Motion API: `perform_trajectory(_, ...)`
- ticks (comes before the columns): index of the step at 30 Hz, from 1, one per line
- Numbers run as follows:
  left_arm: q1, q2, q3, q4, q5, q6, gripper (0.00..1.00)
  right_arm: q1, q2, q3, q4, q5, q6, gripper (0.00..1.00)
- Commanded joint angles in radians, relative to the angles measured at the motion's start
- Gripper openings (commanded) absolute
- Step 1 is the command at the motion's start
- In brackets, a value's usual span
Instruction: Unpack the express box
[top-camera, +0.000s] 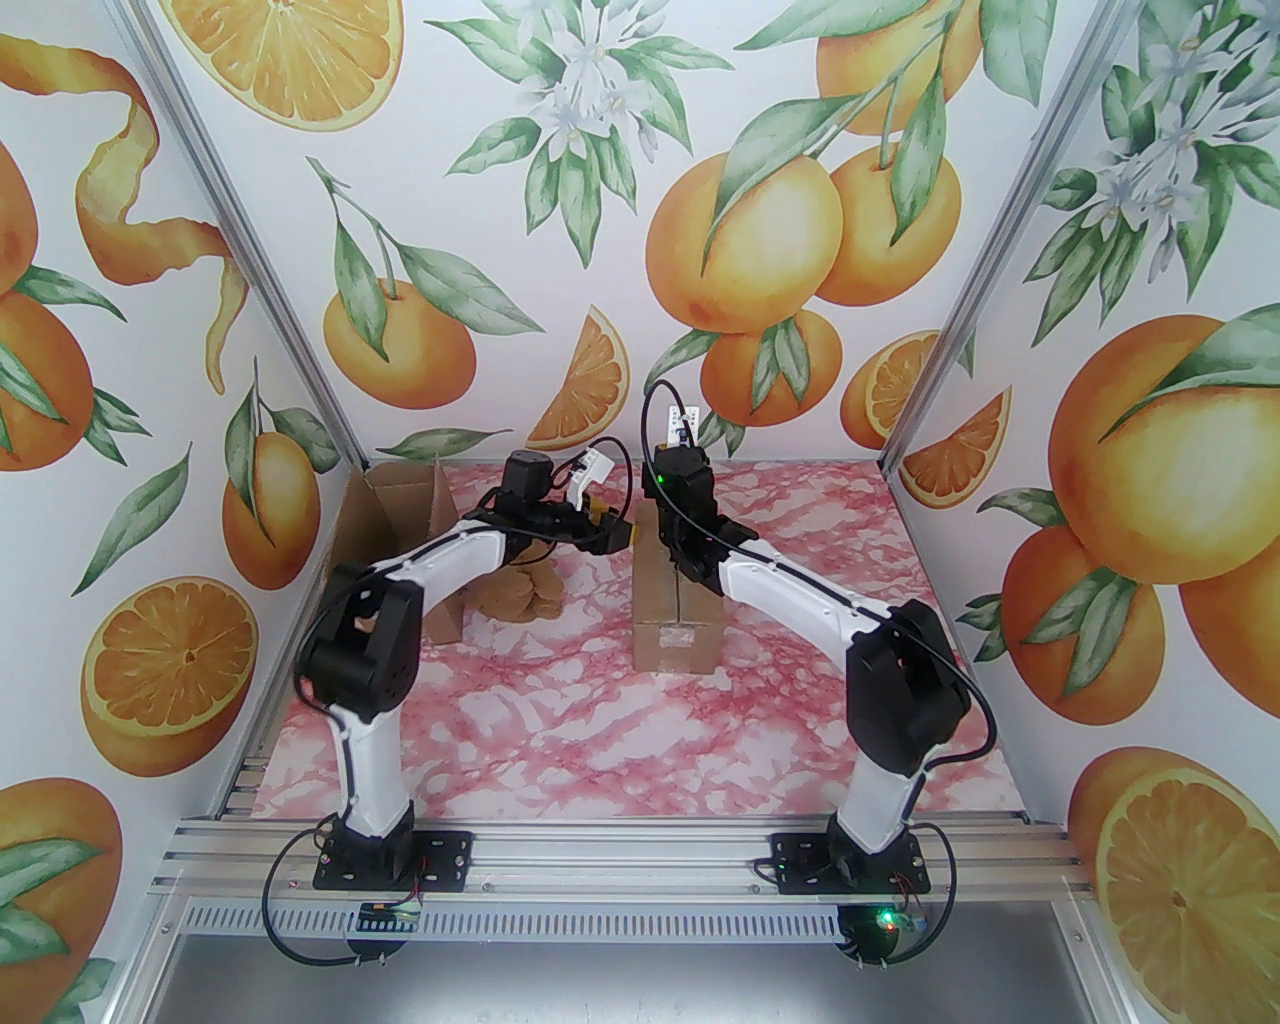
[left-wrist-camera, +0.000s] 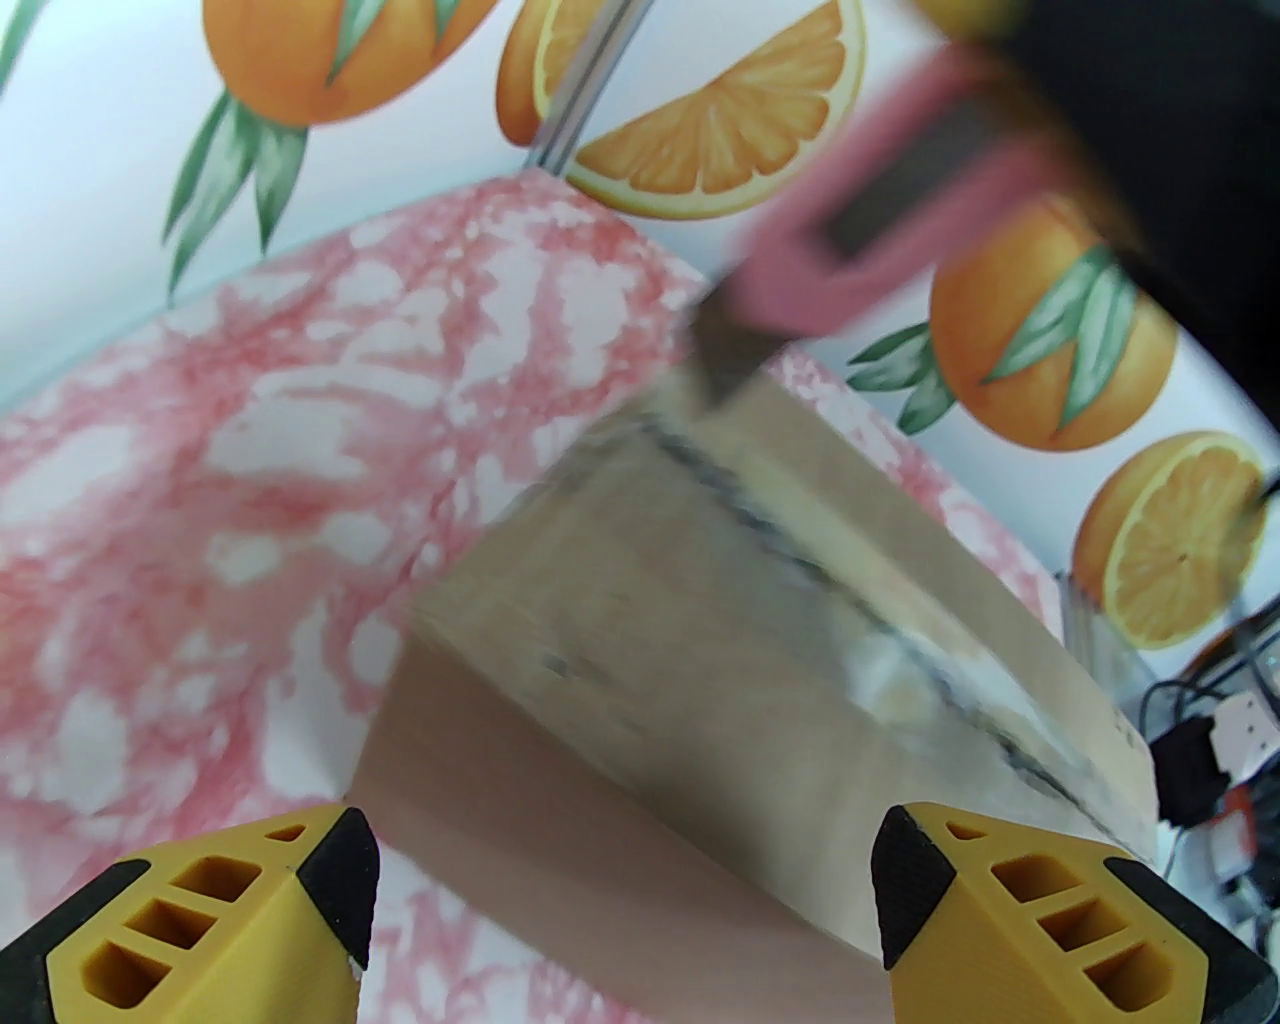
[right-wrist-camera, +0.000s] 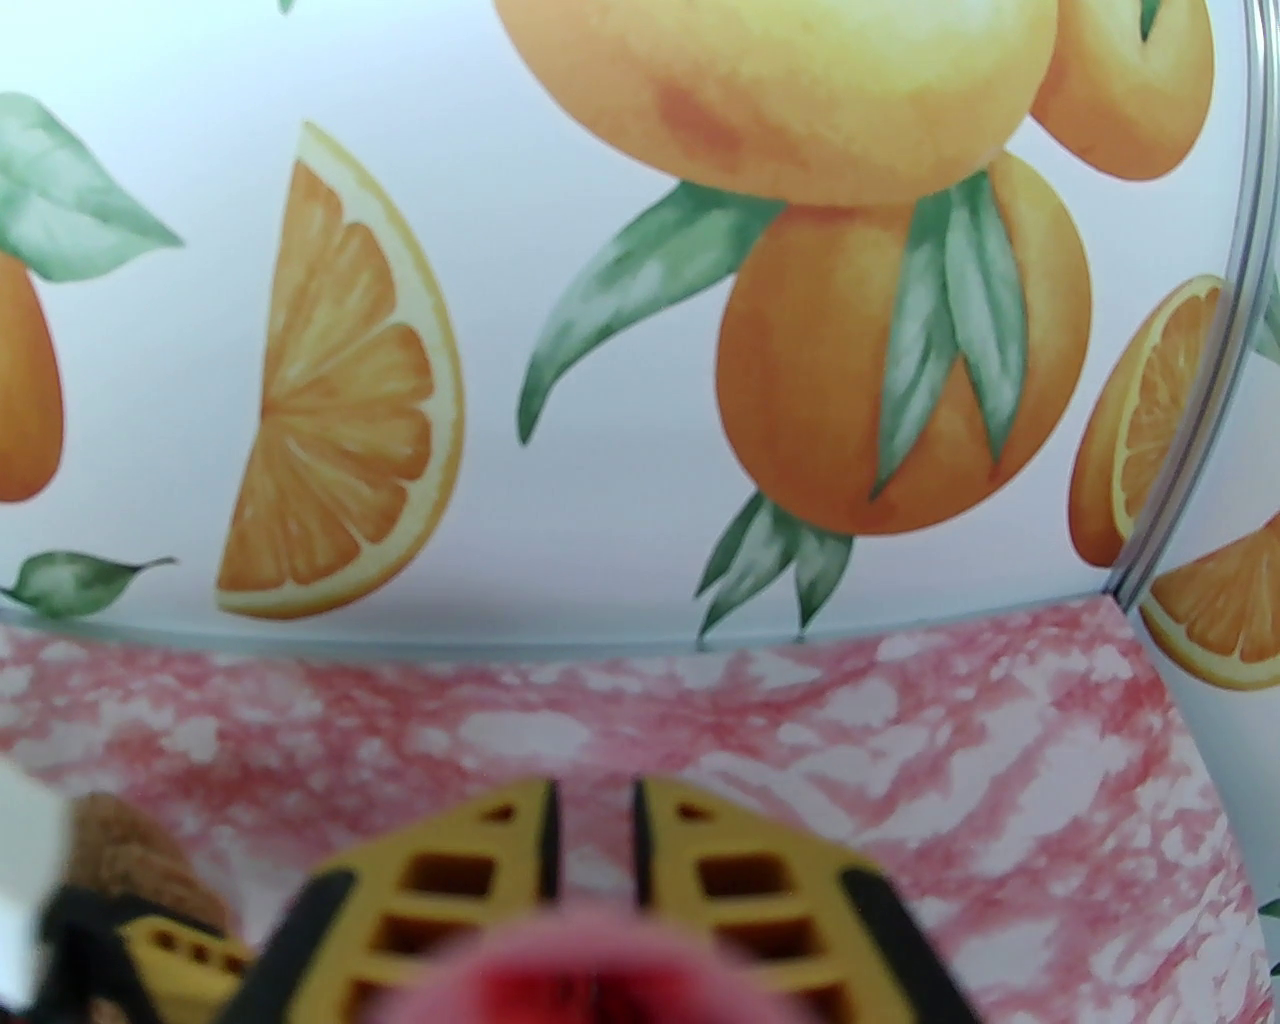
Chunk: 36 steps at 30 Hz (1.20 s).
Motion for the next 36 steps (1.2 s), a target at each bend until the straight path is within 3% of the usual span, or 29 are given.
perform_trajectory(1,-0.050,-0.113,-0.076,-0.024,-0.083,0.221,0.89,-0.013,0.011,0.027,-0.004,0.033,-0.010,0.00)
perform_trajectory(7,-0.137,-0.243,-0.248,0.019,-0.165,0.415,0.94,-0.040,-0.013,-0.013,0.021,-0.003,-0.003,0.00)
perform_trajectory(15,-0.163,-0.315,-0.398,0.135,-0.155,0.493,1.00,-0.060,-0.024,-0.043,0.043,-0.079,0.010,0.00)
perform_trajectory(25,-0.155,-0.335,-0.446,0.177,-0.103,0.457,1.00,-0.056,-0.036,-0.073,0.088,-0.147,0.034,0.00)
perform_trajectory(36,-0.147,-0.336,-0.448,0.238,-0.074,0.342,1.00,-0.013,-0.071,-0.107,0.182,-0.117,0.003,0.00)
